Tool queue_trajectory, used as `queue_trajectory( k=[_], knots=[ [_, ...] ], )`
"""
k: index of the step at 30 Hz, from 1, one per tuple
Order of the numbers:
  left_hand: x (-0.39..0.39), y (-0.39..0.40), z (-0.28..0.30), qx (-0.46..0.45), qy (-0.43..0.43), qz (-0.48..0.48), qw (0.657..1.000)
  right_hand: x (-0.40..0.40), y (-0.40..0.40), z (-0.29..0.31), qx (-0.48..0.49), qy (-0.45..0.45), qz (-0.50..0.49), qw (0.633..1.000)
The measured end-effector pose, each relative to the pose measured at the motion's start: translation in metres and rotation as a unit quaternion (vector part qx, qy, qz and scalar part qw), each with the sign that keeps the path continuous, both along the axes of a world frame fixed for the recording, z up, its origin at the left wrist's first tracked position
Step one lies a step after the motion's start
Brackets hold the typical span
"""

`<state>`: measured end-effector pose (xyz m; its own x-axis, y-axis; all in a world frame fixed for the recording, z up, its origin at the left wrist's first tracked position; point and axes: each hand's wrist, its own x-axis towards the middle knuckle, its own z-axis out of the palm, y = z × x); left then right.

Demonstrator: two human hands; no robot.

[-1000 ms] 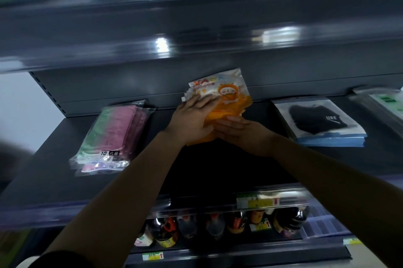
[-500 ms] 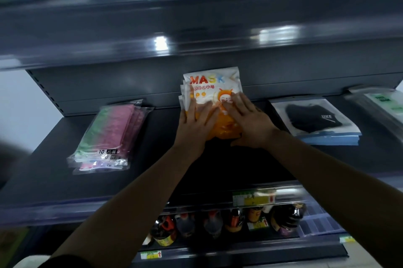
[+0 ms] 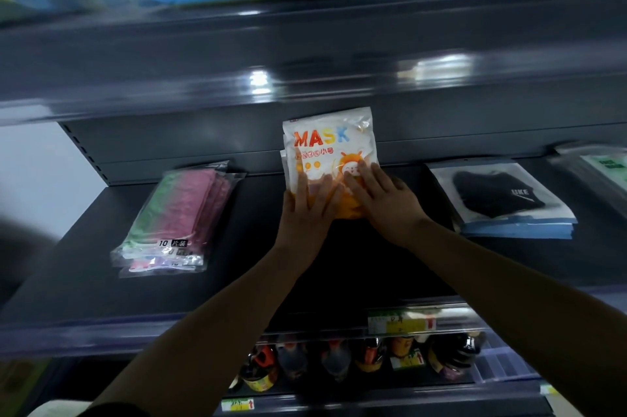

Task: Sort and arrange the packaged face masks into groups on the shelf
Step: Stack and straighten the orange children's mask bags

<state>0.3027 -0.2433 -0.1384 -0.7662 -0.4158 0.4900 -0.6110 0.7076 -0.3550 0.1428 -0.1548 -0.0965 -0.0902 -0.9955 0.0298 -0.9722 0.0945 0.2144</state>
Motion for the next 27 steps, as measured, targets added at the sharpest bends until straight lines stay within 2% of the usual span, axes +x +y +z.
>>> queue_trajectory(
  k=[7,12,14,18,22,25,27],
  knots=[
    [0.004,0.002,-0.003,0.018,-0.051,-0.003,0.999,0.007,0.001,-0.009,0.02,0.013,-0.009,1.0],
    [0.011,0.01,0.005,0.071,-0.091,0.022,0.993,0.011,0.01,-0.009,0.01,-0.008,-0.023,1.0],
    [0.012,0.013,0.015,0.127,-0.074,-0.003,0.989,0.01,0.012,-0.003,-0.028,-0.04,-0.011,0.999],
    [0.016,0.016,0.039,0.225,0.03,-0.012,0.974,0.006,0.014,0.017,-0.113,-0.13,0.003,0.985],
    [0.02,0.002,0.048,0.314,0.07,-0.021,0.946,-0.002,0.011,0.026,-0.099,-0.142,-0.006,0.985],
    [0.025,-0.005,0.058,0.402,0.069,-0.017,0.913,-0.007,0.008,0.026,-0.061,-0.144,-0.009,0.988],
    [0.025,-0.01,0.064,0.416,0.093,-0.027,0.904,-0.009,0.006,0.027,-0.068,-0.163,-0.009,0.984]
  ],
)
